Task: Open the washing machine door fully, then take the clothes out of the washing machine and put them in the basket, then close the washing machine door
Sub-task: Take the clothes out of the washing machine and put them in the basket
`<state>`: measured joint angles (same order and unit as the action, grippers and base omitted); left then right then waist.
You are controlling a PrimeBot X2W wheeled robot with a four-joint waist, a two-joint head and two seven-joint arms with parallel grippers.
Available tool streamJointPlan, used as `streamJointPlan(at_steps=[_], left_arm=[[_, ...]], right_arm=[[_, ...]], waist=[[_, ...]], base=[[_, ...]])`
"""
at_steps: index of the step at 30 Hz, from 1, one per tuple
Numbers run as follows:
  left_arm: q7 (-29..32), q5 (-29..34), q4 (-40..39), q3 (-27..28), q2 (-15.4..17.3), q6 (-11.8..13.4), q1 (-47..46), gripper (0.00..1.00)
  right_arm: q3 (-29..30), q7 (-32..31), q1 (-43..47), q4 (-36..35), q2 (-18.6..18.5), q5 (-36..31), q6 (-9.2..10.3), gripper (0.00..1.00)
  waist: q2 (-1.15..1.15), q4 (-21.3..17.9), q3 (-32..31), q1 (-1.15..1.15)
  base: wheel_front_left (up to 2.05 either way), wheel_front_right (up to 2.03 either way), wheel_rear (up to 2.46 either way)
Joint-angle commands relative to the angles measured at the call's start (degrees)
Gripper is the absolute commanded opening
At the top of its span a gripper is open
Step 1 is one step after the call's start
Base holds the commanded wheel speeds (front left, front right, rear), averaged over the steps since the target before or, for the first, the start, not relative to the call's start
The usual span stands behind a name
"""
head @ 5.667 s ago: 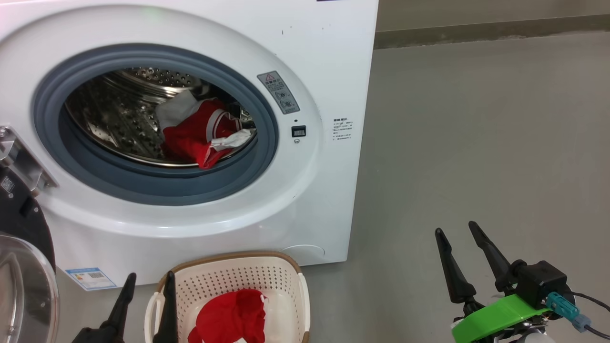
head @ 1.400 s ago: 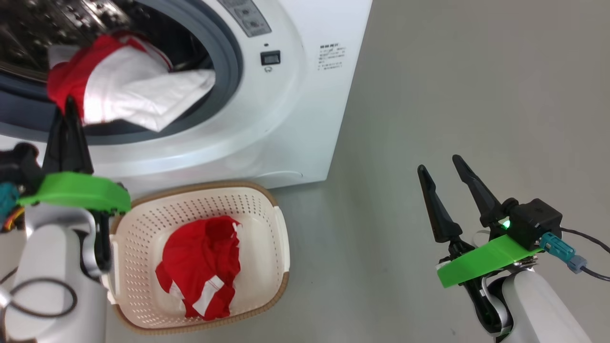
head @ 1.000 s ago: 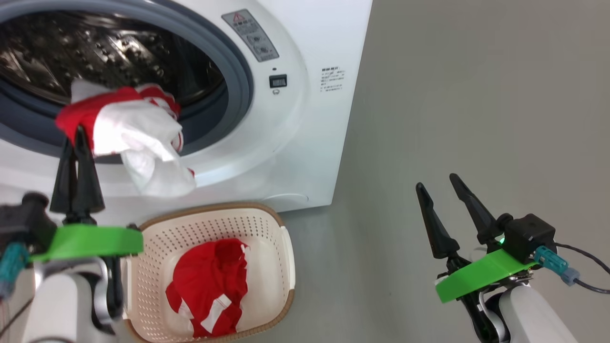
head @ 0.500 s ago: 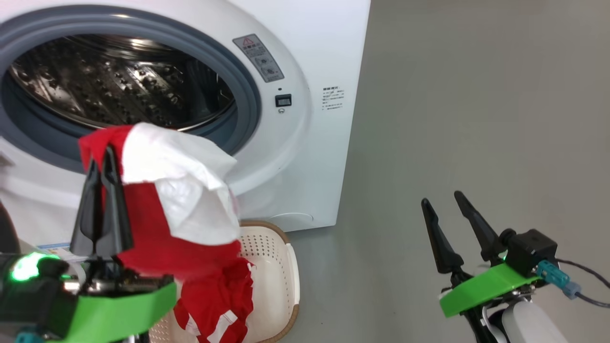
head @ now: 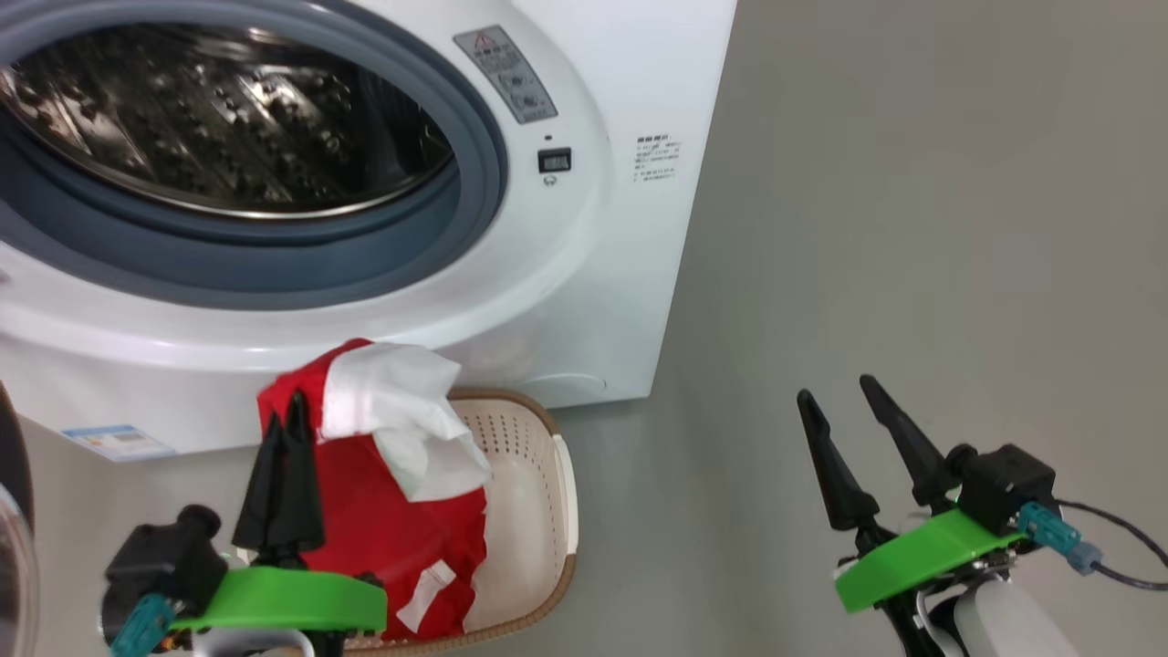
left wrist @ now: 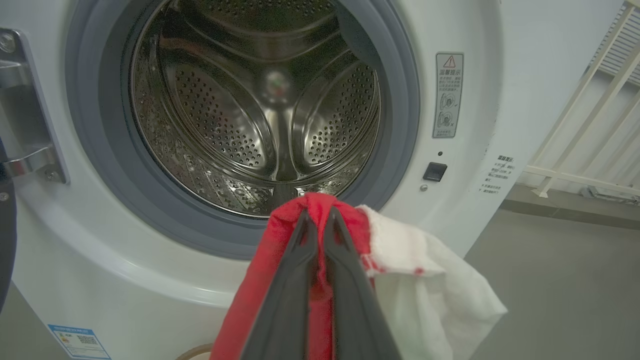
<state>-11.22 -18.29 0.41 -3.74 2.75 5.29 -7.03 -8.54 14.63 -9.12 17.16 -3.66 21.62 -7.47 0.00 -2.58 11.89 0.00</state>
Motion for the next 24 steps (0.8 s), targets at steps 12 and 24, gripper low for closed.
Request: streamJointPlan(at_steps=[12,24], left_arm=[[-3.23,-3.84,30.96,1.91,0.62,-2.66,-14.32,0.00],[-1.55,-6.95,64.22,1.49,0.47,-7.74,-29.25,0.00]], right_arm=[[-1.77,0.37,-5.42,-1.43,-0.52,0.80,-0.02,1.00],[-3.17,0.37,-8.07,-1.81,-0.15,1.08,-0.02,1.00]], waist=[[0.00,-2.25,8.63,0.00],[0.00,-5.09,14.91,0.00]], base=[[0.00,0.00,0.00],[0.00,0.00,0.00]])
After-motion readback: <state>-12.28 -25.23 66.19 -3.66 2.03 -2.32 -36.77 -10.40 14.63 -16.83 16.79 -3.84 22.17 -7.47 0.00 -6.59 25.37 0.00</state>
